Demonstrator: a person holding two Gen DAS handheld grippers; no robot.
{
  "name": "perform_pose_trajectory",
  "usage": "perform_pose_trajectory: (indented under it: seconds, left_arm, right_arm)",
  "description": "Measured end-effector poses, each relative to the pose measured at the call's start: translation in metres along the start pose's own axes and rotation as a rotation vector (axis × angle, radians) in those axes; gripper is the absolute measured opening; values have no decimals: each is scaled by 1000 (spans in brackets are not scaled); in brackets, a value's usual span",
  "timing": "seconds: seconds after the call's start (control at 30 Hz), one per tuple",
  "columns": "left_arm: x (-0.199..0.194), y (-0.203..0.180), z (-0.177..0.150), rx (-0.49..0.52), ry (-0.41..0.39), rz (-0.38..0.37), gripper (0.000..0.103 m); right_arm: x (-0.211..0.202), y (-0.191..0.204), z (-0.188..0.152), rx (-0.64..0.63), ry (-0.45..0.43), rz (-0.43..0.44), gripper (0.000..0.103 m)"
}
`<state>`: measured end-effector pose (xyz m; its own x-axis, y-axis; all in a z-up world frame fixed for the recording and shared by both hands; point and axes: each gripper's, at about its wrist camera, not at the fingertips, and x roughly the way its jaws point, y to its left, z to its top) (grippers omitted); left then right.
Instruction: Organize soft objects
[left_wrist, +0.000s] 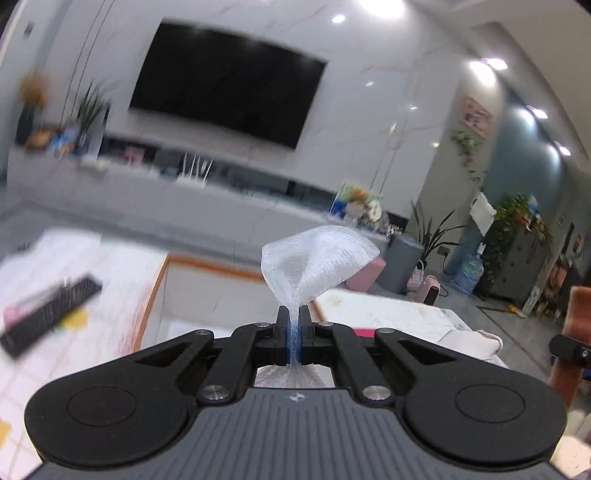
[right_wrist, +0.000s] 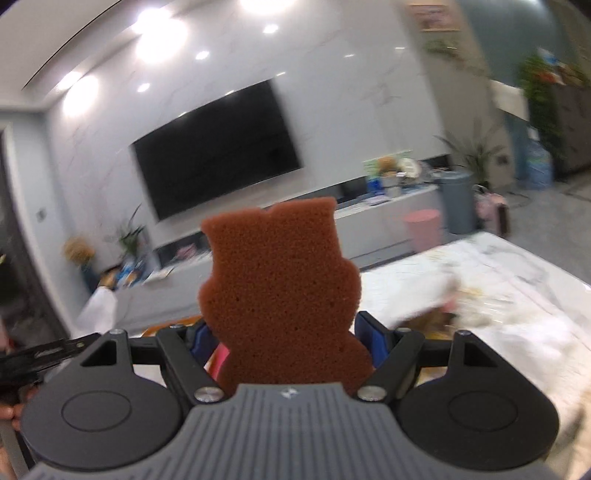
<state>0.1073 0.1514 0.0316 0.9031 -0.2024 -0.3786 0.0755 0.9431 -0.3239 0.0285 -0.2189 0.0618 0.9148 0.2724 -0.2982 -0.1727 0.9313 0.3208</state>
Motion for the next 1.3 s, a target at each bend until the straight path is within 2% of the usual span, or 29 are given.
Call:
perform_pose_trajectory:
  seconds: [0.13, 0.27, 0.4, 0.5, 0.53, 0.63, 0.7, 0.77, 0.83, 0.9, 0.93, 1.0, 1.07, 1.17, 1.3]
  left_arm:
    - [28, 13, -6, 8, 121, 50, 3]
    - [20, 30, -24, 70, 228, 114, 4]
    - [14, 27, -27, 110, 239, 149, 4]
    - [21, 23, -22, 149, 181, 249, 4]
    - [19, 22, -18, 142, 154, 261, 4]
    - [15, 28, -10, 52, 82, 210, 4]
    - [16, 32, -12, 37, 113, 176, 4]
    - [23, 32, -16, 65, 165, 209, 4]
    - [28, 30, -24, 128, 222, 242, 15]
    - [25, 24, -32, 198, 235, 248, 46]
    - [22, 22, -33, 212, 224, 248, 53]
    - [15, 17, -31, 221, 178, 237, 77]
    - [7, 17, -29, 189, 131, 238, 94]
    - [-3, 20, -26, 149, 85, 228, 95]
    - [-10, 26, -14, 137, 19, 259, 97]
  right_arm:
    - [35, 51, 2, -66, 54, 99, 75]
    - [69, 98, 7, -152, 92, 156, 75]
    - [87, 131, -3, -210, 77, 195, 75]
    - [97, 143, -20, -238, 95, 201, 75]
    - [100, 146, -24, -244, 104, 206, 75]
    - [105, 152, -38, -266, 131, 197, 75]
    - [107, 153, -44, -284, 137, 170, 75]
    - [114, 155, -46, -315, 156, 141, 75]
    - [120, 156, -47, -337, 172, 110, 75]
    - [124, 154, -48, -342, 187, 101, 75]
    - [126, 154, -49, -338, 193, 99, 75]
    - [127, 153, -51, -336, 208, 94, 75]
    - [128, 151, -54, -342, 218, 85, 75]
    - [129, 149, -55, -348, 225, 68, 75]
    - [131, 148, -53, -336, 240, 69, 75]
